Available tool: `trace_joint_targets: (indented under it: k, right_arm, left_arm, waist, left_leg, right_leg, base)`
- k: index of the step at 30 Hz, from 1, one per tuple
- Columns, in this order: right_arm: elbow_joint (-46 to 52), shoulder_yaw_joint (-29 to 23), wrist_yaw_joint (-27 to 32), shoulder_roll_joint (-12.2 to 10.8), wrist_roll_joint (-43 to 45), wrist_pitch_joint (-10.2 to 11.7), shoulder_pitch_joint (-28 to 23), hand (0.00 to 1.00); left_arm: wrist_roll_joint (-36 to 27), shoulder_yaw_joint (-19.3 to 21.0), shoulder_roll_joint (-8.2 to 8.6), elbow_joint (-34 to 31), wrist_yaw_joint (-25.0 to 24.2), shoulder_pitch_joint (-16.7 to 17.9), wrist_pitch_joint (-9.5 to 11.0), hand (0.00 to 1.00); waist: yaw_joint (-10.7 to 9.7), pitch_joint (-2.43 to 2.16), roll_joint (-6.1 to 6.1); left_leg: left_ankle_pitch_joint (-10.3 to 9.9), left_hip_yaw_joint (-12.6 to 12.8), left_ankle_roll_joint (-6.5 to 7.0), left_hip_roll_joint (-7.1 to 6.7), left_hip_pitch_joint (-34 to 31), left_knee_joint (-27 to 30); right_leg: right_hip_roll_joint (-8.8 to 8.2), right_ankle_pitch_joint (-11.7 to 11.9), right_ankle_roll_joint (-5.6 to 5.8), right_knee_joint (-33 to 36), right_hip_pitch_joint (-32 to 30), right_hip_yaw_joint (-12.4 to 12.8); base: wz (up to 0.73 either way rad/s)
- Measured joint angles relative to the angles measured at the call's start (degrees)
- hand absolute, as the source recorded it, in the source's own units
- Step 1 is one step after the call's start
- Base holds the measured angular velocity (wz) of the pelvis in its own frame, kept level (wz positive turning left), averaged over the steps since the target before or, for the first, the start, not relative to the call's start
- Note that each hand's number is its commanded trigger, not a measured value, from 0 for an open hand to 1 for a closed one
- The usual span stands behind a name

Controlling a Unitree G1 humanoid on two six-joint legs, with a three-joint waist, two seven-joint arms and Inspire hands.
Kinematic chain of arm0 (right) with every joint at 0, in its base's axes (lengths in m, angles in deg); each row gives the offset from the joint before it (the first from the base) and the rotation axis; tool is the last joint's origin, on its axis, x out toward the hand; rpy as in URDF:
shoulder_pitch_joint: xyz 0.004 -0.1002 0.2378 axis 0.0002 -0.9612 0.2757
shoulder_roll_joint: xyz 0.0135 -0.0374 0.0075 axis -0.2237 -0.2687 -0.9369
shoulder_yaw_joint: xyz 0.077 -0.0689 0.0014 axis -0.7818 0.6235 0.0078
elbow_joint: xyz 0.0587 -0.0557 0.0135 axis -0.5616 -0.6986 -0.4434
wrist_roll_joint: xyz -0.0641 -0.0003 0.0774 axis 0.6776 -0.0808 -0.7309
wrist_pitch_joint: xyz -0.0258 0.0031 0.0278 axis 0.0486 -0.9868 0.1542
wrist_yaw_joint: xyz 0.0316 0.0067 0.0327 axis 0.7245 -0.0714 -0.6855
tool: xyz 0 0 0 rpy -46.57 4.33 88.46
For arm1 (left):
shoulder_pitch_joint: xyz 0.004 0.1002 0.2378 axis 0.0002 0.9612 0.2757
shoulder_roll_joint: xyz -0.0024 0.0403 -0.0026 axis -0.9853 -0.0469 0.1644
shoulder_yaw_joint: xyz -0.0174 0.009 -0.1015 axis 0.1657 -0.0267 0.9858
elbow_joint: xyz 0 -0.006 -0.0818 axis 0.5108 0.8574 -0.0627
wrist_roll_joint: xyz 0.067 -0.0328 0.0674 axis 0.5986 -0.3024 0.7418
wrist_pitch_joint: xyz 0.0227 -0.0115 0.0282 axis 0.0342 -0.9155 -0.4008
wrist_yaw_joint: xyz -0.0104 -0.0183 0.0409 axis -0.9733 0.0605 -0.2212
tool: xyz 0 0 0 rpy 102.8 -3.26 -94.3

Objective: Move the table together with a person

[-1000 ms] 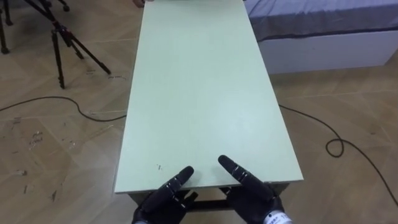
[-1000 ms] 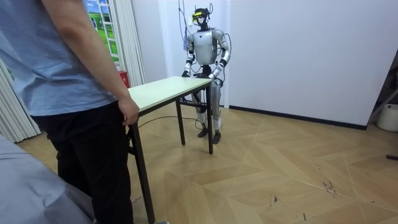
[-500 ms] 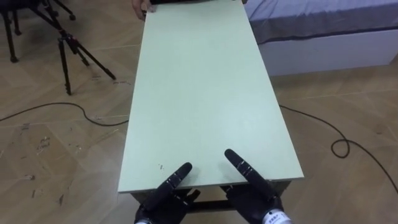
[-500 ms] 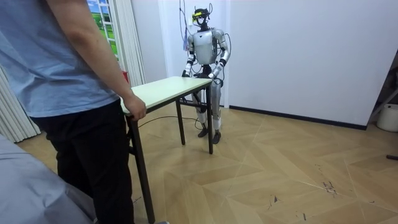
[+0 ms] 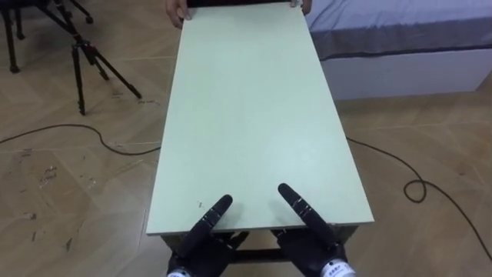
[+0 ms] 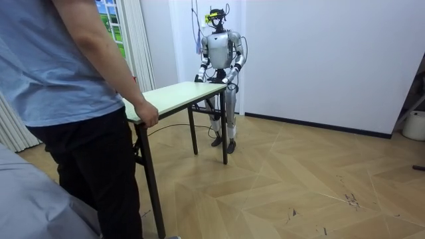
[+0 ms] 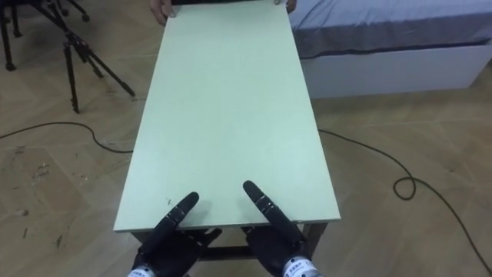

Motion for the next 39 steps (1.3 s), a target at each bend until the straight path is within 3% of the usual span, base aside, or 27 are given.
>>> trace_joint_targets:
  k: [7, 10, 12, 16, 22, 32, 34, 39]
  right_arm:
    - [-1.37, -2.70, 0.31, -2.01, 0.04, 1.82, 0.51, 1.00]
    - [-1.18, -2.70, 3.73, -2.46, 2.07, 2.43, 0.78, 1.00]
    - [-1.72, -2.64, 4.46, -2.80, 2.70, 2.86, 1.08, 1.00]
    - [-1.69, -2.36, 5.38, -2.76, 4.16, 3.53, 2.25, 1.00]
    - [-1.54, -1.53, 5.67, -2.74, 4.36, 4.95, 2.25, 1.00]
    - [-1.55, -1.69, 4.99, -2.61, 4.95, 5.48, 1.48, 1.00]
    - [-1.60, -2.28, 3.50, -2.58, 6.50, 5.76, 1.06, 1.00]
    - [-1.27, -2.26, 2.17, -2.62, 6.67, 6.36, 0.32, 1.00]
  left_arm:
    - [0.08, 1.10, 0.78, -0.39, -0.68, 0.22, 0.17, 1.00]
    - [0.15, 1.09, 0.92, -0.43, -0.88, 0.17, 0.19, 1.00]
    - [0.18, 1.06, 1.25, -0.28, -0.79, 0.16, 0.21, 1.00]
    - [0.44, 1.06, 2.09, 0.09, -0.05, -0.37, 1.17, 1.00]
    - [0.90, 1.05, 2.37, 0.07, 0.11, -0.36, 1.62, 1.00]
    - [2.58, 1.06, 2.66, 0.20, 0.22, -0.02, 1.77, 1.00]
    - [3.81, 1.09, 2.67, 0.14, 0.22, 0.04, 1.63, 1.00]
    - [6.96, 1.10, 2.25, -0.45, 0.22, 0.04, 2.35, 1.00]
  waist:
    - [0.71, 0.08, -0.50]
    - [1.20, -0.57, -1.76]
    - [1.18, -0.30, -1.98]
    - [0.98, 0.14, -1.29]
    - [0.99, -0.07, -1.16]
    - [1.12, -0.46, -0.55]
    - [1.10, -0.35, 0.19]
    - [1.06, -0.33, 0.44]
  left_leg:
    - [0.20, 0.60, 0.08, -0.04, -0.07, -0.36]
    - [0.21, 0.50, 0.05, 0.02, 0.04, -0.30]
    - [0.19, 0.39, 0.07, 0.04, 0.08, -0.15]
    - [0.05, 0.27, 0.31, -0.12, -0.12, -0.52]
    - [0.16, 0.17, 0.24, -0.03, -0.53, -0.47]
    - [0.26, 0.24, 0.27, -0.04, 0.02, -0.61]
    - [0.36, 0.20, 0.43, -0.13, 0.32, -0.64]
    - [0.43, 0.33, 0.38, -0.08, -0.44, -0.45]
  right_leg:
    - [-0.08, -0.01, 0.02, -0.25, -0.39, 0.37]
    - [0.04, 0.00, 0.00, -0.27, -0.18, 0.31]
    - [0.05, 0.03, 0.01, -0.19, -0.02, 0.35]
    - [0.27, 0.39, 0.32, -0.10, -0.15, 0.56]
    - [0.40, 0.50, 0.16, -0.04, -0.58, 0.37]
    - [0.08, 0.64, 0.15, 0.01, -0.26, 0.42]
    - [0.08, 0.69, 0.24, -0.01, 0.11, 0.31]
    - [0.01, 0.69, 0.24, -0.17, -0.61, 0.37]
  base:
    - [-0.01]
    - [0.00]
    - [0.02]
    - [-0.02]
    - [0.00]
    - [0.00]
    - [0.00]
    - [-0.01]
